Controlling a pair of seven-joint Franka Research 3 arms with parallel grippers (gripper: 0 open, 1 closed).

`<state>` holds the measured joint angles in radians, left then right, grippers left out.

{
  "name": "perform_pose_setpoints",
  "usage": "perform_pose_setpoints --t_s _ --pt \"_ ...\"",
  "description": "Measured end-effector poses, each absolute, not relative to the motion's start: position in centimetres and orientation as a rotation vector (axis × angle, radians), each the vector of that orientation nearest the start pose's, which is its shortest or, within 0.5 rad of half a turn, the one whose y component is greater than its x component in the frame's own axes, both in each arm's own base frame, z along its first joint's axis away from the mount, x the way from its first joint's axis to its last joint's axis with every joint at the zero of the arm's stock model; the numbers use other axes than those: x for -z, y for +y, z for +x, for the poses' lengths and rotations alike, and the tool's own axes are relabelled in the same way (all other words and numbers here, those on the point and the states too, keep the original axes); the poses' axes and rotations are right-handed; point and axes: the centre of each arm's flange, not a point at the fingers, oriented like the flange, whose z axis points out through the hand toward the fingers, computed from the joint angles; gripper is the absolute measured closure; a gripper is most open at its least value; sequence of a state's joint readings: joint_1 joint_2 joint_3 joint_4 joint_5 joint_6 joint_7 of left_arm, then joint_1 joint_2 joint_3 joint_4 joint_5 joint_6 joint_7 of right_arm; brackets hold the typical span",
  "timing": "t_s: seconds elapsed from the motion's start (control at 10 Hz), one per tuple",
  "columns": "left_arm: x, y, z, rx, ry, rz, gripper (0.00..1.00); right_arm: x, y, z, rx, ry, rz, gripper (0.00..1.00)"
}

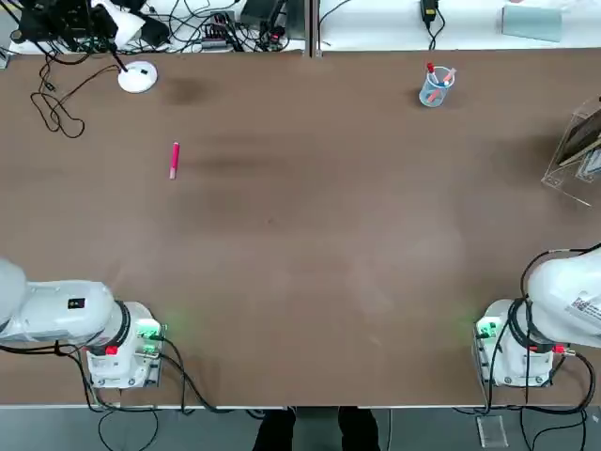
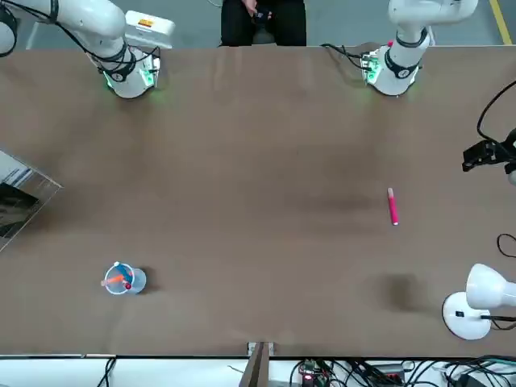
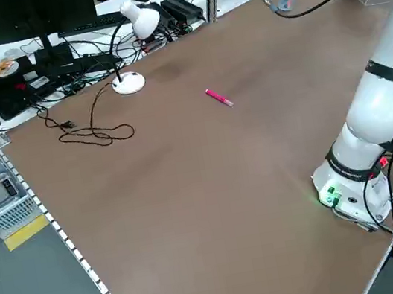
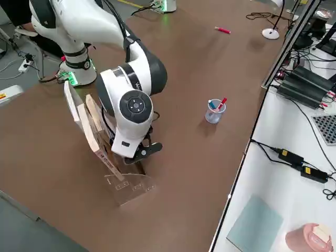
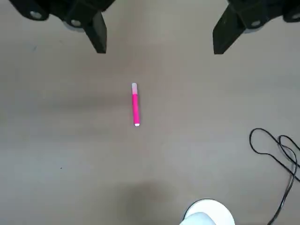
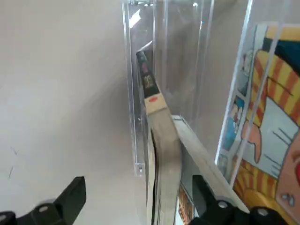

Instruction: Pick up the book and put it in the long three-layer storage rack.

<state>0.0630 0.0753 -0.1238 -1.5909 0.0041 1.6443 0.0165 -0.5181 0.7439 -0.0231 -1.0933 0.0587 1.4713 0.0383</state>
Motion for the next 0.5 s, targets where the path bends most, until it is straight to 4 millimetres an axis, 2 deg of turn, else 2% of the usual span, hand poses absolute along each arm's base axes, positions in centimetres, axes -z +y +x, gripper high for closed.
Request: perform_pose_setpoints --t_s 0.5 --pt "-57.9 -3.2 58.1 -0.032 0.122 -3.143 0.00 -38.7 -32.8 62.8 -0.519 0.785 -2.868 0.00"
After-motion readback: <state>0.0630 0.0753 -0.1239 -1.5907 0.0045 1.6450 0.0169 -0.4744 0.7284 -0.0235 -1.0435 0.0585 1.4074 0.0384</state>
